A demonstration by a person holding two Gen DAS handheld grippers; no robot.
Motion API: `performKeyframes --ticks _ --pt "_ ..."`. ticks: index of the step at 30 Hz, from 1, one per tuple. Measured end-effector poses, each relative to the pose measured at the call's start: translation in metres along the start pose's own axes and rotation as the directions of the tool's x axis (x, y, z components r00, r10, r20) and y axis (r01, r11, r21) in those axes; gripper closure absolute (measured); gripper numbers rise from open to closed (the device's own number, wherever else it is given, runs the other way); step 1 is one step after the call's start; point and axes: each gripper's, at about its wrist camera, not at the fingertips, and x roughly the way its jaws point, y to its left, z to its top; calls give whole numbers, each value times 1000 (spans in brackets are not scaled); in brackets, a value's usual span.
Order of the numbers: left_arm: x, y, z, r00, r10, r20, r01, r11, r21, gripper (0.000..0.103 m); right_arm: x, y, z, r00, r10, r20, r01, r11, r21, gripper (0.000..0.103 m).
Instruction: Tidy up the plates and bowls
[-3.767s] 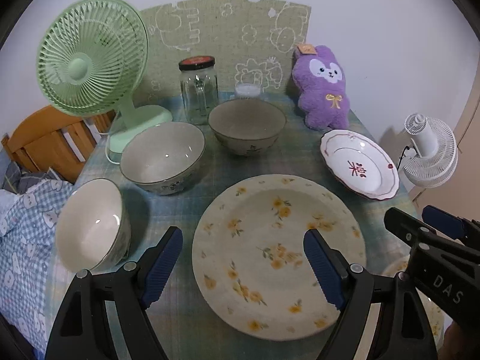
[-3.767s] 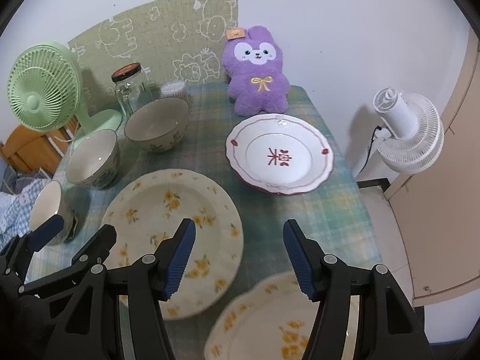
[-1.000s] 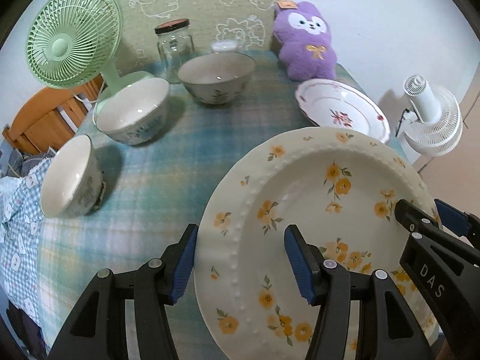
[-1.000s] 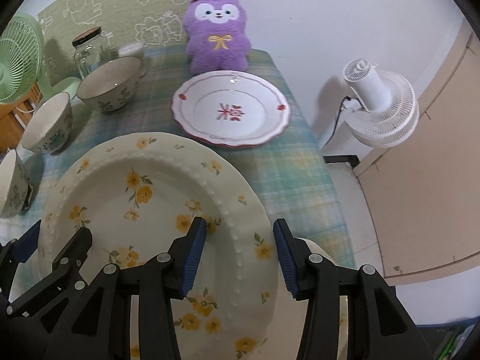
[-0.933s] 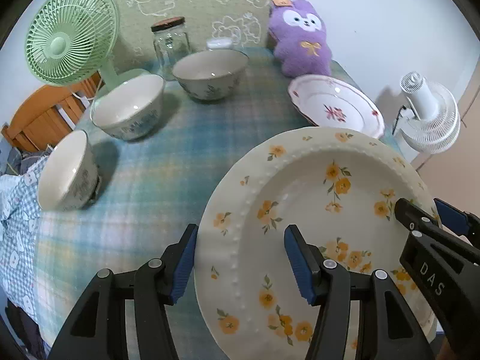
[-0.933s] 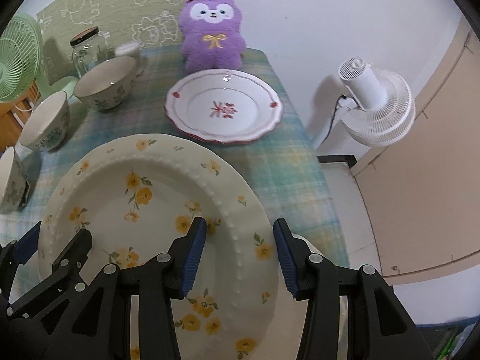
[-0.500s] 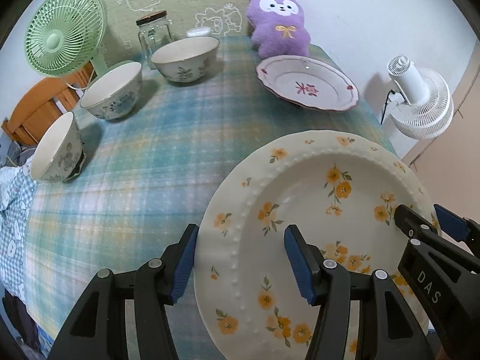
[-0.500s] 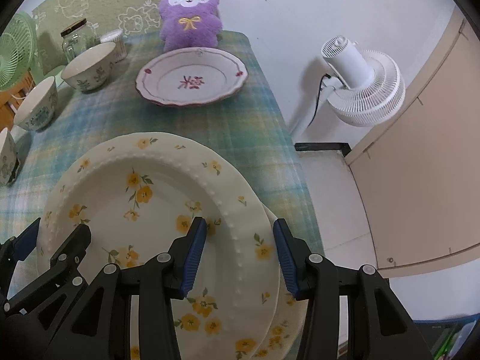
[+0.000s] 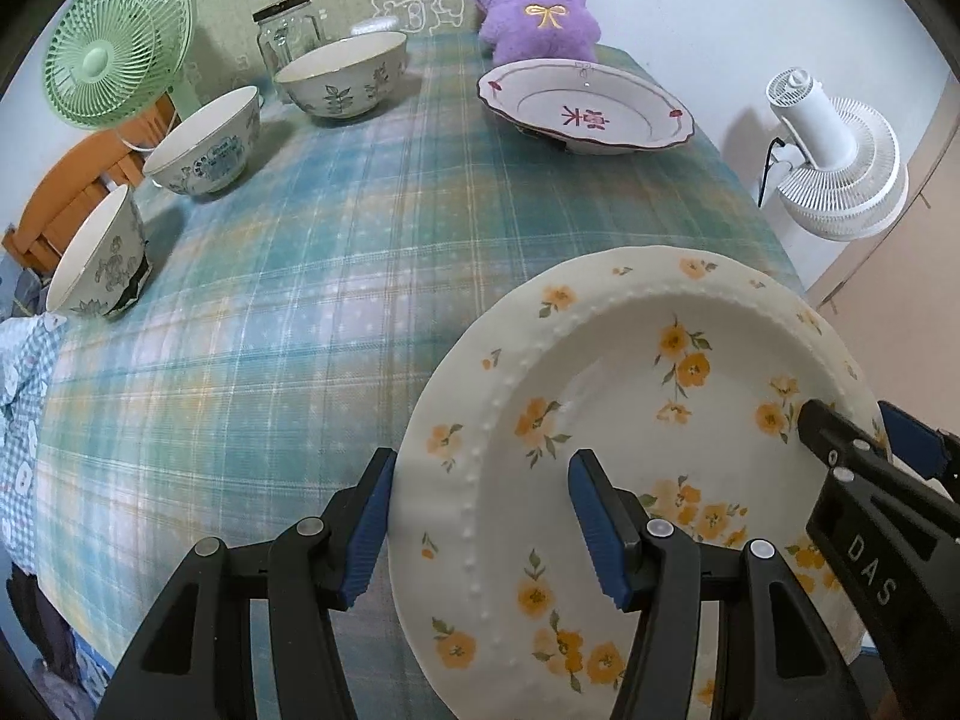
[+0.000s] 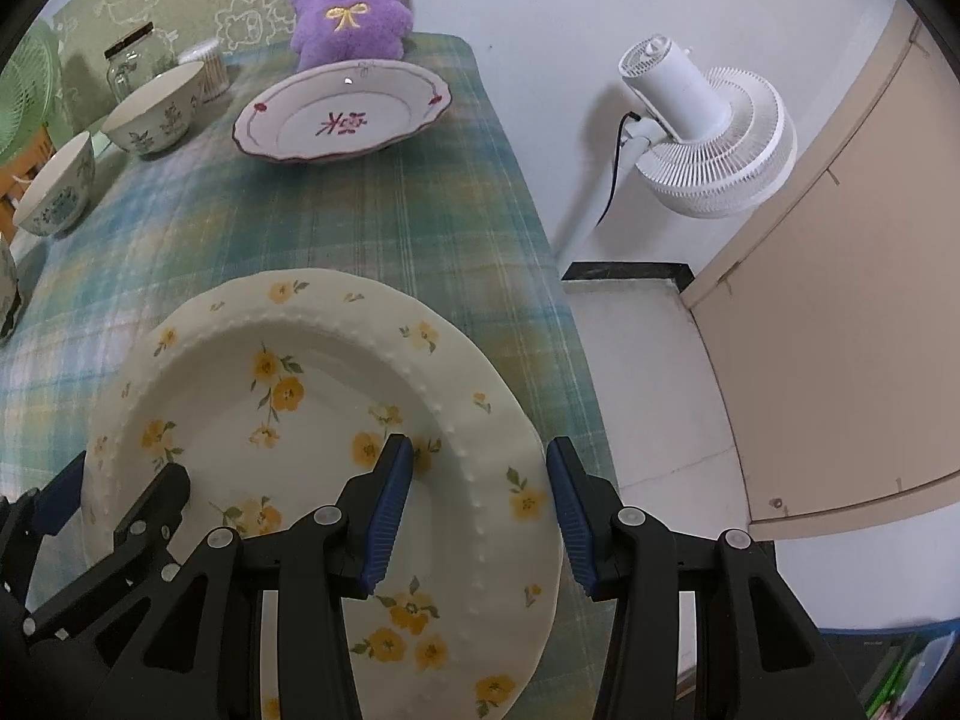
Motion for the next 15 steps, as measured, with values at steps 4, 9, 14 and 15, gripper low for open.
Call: performKeyframes --ticks 4,9,14,15 --pt "0 -5 -2 1000 11 5 -11 1000 9 44 4 -4 -3 1000 12 -9 -11 1000 10 53" --pt "1 -7 -2 999 31 10 -31 999 9 44 4 -4 -3 1000 15 -8 -15 1000 7 53" --pt "2 -10 -2 998 53 16 -53 999 -1 43 5 -4 -4 1000 16 -10 -16 1000 9 53" --pt "2 -10 -3 998 61 20 -61 998 -9 43 6 -4 -4 1000 15 -12 -15 1000 10 53"
